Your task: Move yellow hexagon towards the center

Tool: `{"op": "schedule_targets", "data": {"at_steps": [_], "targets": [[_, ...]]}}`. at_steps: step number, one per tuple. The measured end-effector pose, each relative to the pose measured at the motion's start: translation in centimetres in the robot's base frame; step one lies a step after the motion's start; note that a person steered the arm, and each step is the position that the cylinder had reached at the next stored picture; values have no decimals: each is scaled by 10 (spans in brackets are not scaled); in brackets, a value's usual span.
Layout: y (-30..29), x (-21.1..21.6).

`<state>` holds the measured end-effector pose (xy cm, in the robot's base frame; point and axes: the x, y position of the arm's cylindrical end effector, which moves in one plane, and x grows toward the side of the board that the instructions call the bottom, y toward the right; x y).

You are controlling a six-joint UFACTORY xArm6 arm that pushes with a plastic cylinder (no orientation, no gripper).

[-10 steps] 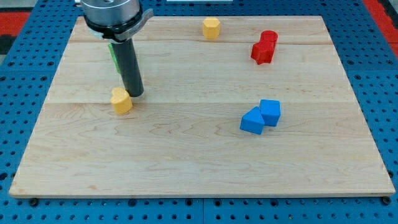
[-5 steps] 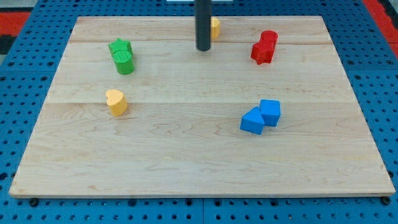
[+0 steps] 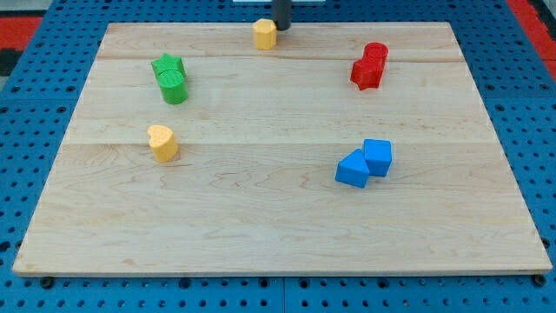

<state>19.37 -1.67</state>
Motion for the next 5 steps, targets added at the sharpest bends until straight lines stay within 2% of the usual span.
{"op": "schedule_targets", "data": {"at_steps": [1, 2, 5], "targets": [[-39, 0], [-44, 3], [-24, 82]]}}
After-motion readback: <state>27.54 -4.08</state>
